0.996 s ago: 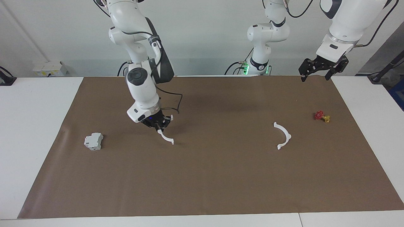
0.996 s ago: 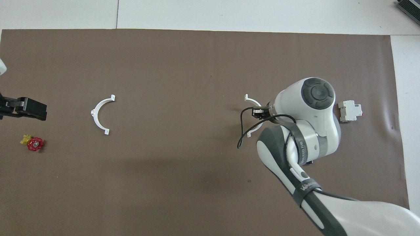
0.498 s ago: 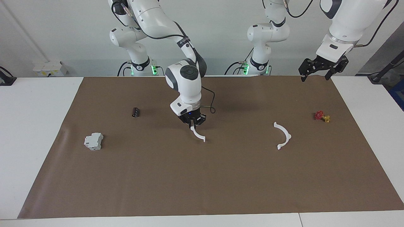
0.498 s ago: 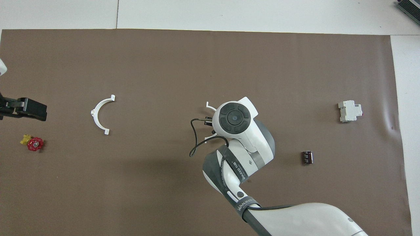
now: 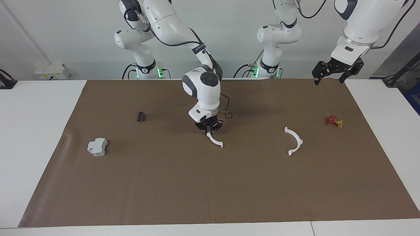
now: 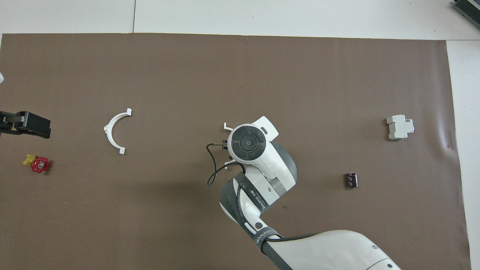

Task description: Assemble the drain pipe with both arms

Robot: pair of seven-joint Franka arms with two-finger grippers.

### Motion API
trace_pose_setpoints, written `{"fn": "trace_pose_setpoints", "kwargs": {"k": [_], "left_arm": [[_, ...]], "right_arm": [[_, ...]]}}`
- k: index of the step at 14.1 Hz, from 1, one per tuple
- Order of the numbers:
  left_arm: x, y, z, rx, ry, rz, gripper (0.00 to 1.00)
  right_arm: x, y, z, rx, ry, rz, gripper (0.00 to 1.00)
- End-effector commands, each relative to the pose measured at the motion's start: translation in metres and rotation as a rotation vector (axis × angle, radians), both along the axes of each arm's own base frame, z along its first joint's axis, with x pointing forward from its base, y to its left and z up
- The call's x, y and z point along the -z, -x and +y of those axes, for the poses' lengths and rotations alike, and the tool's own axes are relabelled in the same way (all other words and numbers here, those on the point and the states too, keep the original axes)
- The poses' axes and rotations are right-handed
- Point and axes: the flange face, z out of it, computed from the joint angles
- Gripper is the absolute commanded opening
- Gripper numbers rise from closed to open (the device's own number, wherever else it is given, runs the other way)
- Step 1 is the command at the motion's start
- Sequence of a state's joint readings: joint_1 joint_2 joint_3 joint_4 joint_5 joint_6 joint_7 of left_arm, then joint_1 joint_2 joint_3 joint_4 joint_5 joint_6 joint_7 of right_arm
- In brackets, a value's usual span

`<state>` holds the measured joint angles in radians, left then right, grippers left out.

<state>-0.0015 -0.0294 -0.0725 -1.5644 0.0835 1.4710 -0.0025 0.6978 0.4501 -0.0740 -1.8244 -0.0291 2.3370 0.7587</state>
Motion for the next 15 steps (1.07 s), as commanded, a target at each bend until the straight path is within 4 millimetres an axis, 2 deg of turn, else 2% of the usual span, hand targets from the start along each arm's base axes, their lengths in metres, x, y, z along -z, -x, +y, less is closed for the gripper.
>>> {"fn": "trace_pose_setpoints", "kwargs": {"k": [1, 4, 8, 11, 13, 15], "left_arm": [[-0.001, 0.006, 0.003, -0.019, 0.018, -0.023, 1.0], [0.007, 0.006, 0.002, -0.097, 0.015, -0.048, 1.0], [0.041, 0.01, 0.002, -0.108, 0.019, -0.118, 1.0], [0.045, 0.008, 0.008, -0.119, 0.022, -0.129, 1.0], [0.046, 0.008, 0.008, -0.119, 0.021, -0.127, 1.0], [0.057, 0.006, 0.004, -0.11, 0.023, -0.138, 1.0]], "right_arm": [[0.003, 0.0, -0.001, -0.052, 0.006, -0.025, 0.0], [0.004, -0.002, -0.006, -0.041, 0.011, -0.017, 0.0], [0.004, -0.002, -0.007, -0.027, 0.015, -0.011, 0.0], [0.004, -0.003, -0.009, -0.022, 0.015, -0.011, 0.0], [0.003, -0.004, -0.01, -0.018, 0.014, -0.012, 1.0], [-0.01, -0.014, -0.021, 0.001, 0.004, -0.027, 1.0]]}}
